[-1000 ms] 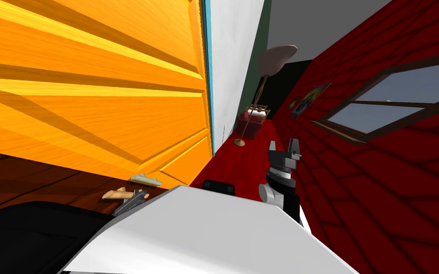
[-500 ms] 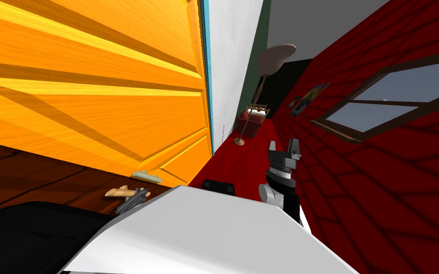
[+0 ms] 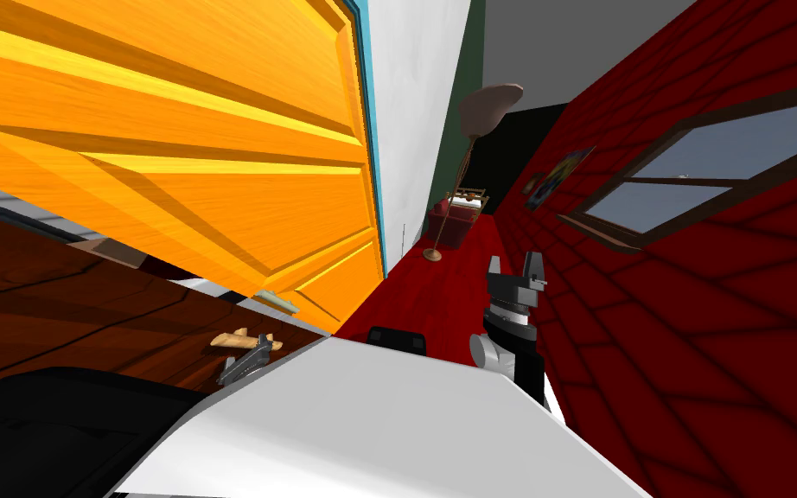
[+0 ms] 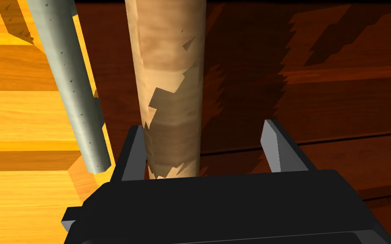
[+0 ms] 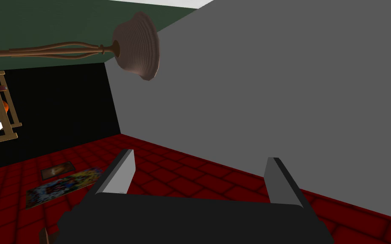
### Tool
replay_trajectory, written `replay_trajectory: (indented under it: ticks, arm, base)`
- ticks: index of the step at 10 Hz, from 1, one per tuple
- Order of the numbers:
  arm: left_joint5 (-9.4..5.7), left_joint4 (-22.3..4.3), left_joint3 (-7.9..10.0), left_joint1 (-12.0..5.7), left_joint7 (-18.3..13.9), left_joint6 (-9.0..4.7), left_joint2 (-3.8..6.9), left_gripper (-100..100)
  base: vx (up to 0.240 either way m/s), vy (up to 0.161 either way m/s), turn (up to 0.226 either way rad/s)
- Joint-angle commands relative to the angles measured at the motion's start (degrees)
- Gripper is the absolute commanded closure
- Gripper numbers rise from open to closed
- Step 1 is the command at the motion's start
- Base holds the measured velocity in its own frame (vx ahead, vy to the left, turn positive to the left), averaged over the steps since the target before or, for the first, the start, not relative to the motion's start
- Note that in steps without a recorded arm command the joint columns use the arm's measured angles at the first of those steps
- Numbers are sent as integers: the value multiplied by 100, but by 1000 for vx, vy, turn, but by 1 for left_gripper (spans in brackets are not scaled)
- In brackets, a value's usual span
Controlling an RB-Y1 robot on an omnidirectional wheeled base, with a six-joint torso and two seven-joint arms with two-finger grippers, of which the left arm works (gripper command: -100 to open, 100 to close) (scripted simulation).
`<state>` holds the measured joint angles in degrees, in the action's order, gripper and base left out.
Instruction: Pull the door open
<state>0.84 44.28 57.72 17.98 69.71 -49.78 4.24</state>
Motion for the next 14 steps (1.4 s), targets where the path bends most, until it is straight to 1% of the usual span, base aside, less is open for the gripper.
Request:
replay_trajectory:
  ticks: [1,4,8,9,11,14]
  arm:
    - [-44,106,69,104,-51,63,-5,100]
    - [-62,98,48,96,-155,60,10,100]
    - [-111,75,-8,72,-431,54,46,100]
    - [-111,75,-8,72,-431,54,46,100]
    - [-111,75,-8,72,-431,54,46,100]
    - [-111,75,-8,72,-431,54,46,100]
  base:
    - [-194,-123,45]
    - [-169,-151,38]
    - [-196,-122,43]
    - [-144,-117,26]
    - [-24,-52,10]
    - [13,16,-8]
